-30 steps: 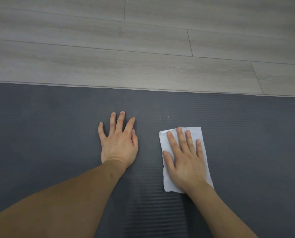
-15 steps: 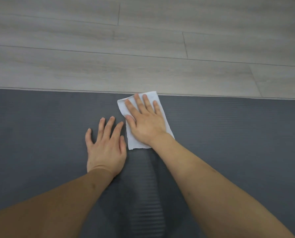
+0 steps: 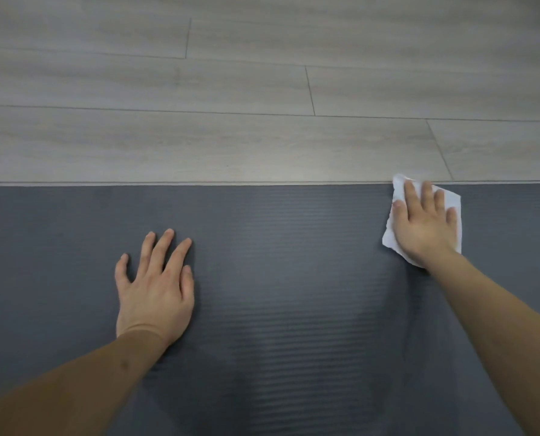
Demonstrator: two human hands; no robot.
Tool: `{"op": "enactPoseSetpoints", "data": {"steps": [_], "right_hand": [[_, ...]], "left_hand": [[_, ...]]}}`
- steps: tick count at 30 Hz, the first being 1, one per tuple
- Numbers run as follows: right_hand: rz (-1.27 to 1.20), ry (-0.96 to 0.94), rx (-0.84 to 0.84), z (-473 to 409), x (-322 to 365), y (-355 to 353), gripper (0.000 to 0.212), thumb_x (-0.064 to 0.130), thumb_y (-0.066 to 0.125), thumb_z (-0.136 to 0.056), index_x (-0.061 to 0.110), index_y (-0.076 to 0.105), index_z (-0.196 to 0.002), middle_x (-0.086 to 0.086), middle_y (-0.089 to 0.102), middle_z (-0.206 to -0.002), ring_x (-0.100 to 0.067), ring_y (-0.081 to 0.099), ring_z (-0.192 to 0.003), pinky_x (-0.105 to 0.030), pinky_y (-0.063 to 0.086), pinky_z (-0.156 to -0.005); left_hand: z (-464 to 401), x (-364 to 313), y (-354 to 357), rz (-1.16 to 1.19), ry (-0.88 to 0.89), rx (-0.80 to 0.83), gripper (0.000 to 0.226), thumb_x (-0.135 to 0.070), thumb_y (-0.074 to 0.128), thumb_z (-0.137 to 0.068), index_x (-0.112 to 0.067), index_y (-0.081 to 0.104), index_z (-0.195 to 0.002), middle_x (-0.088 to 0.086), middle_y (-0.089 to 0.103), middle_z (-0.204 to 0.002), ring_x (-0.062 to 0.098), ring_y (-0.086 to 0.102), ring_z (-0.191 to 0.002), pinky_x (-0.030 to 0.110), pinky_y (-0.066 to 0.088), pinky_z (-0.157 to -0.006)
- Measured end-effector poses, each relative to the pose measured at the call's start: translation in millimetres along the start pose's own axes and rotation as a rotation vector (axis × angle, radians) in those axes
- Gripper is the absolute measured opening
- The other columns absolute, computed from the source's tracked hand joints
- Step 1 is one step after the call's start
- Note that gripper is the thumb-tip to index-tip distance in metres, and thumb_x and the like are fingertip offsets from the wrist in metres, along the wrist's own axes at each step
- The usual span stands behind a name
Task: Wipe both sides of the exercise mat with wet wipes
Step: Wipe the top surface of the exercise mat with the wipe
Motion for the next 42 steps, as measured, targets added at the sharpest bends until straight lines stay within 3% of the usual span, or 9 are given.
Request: {"op": "enactPoseSetpoints", "data": {"steps": [5, 12, 16, 23, 28, 32, 37, 39, 42], "right_hand": [[0.008, -0.036, -0.008, 18, 61, 14, 0.065, 0.055, 0.007, -0.105, 0.034, -0.001, -0.165, -0.004, -0.007, -0.174, -0.029, -0.009, -0.159, -0.057, -0.003, -0.126], [0.017, -0.659, 0.096, 143, 266, 60, 0.06, 0.051, 0.015, -0.107, 0.036, 0.008, -0.165, 0.001, -0.006, -0.174, -0.025, -0.014, -0.159, -0.055, -0.008, -0.125], [0.008, -0.658, 0.067, 115, 199, 46, 0.056, 0.052, 0.015, -0.108, 0.045, 0.007, -0.163, 0.008, -0.005, -0.173, -0.019, -0.009, -0.159, -0.049, -0.007, -0.127], [0.018, -0.038, -0.005, 38, -26, 5, 0.062, 0.053, 0.004, -0.104, 0.04, 0.001, -0.164, 0.004, -0.007, -0.174, -0.022, -0.008, -0.159, -0.051, -0.001, -0.127], [0.006, -0.115, -0.005, 62, 35, 19, 0.061, 0.047, 0.005, -0.105, 0.036, 0.002, -0.165, 0.0, -0.008, -0.174, -0.026, -0.009, -0.159, -0.052, -0.002, -0.128], [0.043, -0.494, 0.065, 144, 163, 50, 0.07, 0.046, -0.004, -0.097, 0.035, 0.004, -0.165, -0.005, -0.005, -0.173, -0.032, -0.008, -0.159, -0.056, -0.005, -0.126], [0.047, -0.903, 0.087, 213, 216, 65, 0.056, 0.041, 0.021, -0.109, 0.04, 0.014, -0.164, 0.004, 0.003, -0.174, -0.021, -0.003, -0.16, -0.047, -0.003, -0.128], [0.08, -0.902, 0.065, 186, 192, 59, 0.055, 0.043, 0.018, -0.108, 0.043, 0.011, -0.163, 0.005, 0.004, -0.174, -0.02, -0.002, -0.16, -0.046, -0.002, -0.128], [0.102, -0.636, 0.016, 121, 142, 45, 0.061, 0.048, 0.004, -0.103, 0.045, 0.004, -0.163, 0.003, -0.002, -0.174, -0.022, -0.004, -0.16, -0.049, 0.0, -0.128]], "left_hand": [[1, -1, 1, 0.009, -0.003, -0.011, 0.054, -0.04, 0.025, -0.099, -0.031, 0.044, -0.148, -0.004, 0.032, -0.163, 0.017, 0.016, -0.155, 0.057, 0.013, -0.12], [1, 1, -2, 0.049, -0.009, -0.012, 0.055, -0.039, 0.021, -0.1, -0.03, 0.043, -0.149, -0.006, 0.031, -0.163, 0.014, 0.014, -0.155, 0.055, 0.012, -0.121], [1, 0, -3, 0.054, -0.005, -0.024, 0.055, -0.04, 0.022, -0.098, -0.03, 0.045, -0.147, -0.005, 0.032, -0.163, 0.015, 0.016, -0.155, 0.055, 0.011, -0.121], [1, -3, -3, 0.059, -0.007, -0.028, 0.055, -0.04, 0.023, -0.098, -0.029, 0.045, -0.147, -0.003, 0.032, -0.162, 0.016, 0.016, -0.155, 0.056, 0.011, -0.121], [0, -4, -2, 0.046, -0.011, -0.015, 0.054, -0.039, 0.024, -0.098, -0.03, 0.043, -0.147, -0.003, 0.032, -0.162, 0.017, 0.016, -0.154, 0.057, 0.011, -0.12], [0, -1, -3, 0.062, -0.005, -0.012, 0.052, -0.037, 0.025, -0.099, -0.029, 0.042, -0.147, -0.004, 0.032, -0.163, 0.017, 0.016, -0.154, 0.057, 0.011, -0.12], [2, 2, -2, 0.089, -0.013, -0.006, 0.047, -0.026, 0.036, -0.104, -0.026, 0.04, -0.15, -0.005, 0.03, -0.164, 0.015, 0.014, -0.155, 0.055, 0.009, -0.123], [1, 1, -2, 0.085, -0.011, -0.003, 0.047, -0.026, 0.038, -0.103, -0.027, 0.041, -0.15, -0.005, 0.03, -0.164, 0.015, 0.014, -0.155, 0.055, 0.009, -0.122], [0, 0, -1, 0.071, -0.009, 0.001, 0.047, -0.027, 0.038, -0.103, -0.027, 0.04, -0.15, -0.005, 0.029, -0.164, 0.016, 0.013, -0.155, 0.056, 0.01, -0.122]]}}
Point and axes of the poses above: each hand's wrist, its own z-axis away from the middle knuckle, its own y-axis out of the palm, x = y × z, the point moved 4 cm from there along -z, towards the middle knuckle
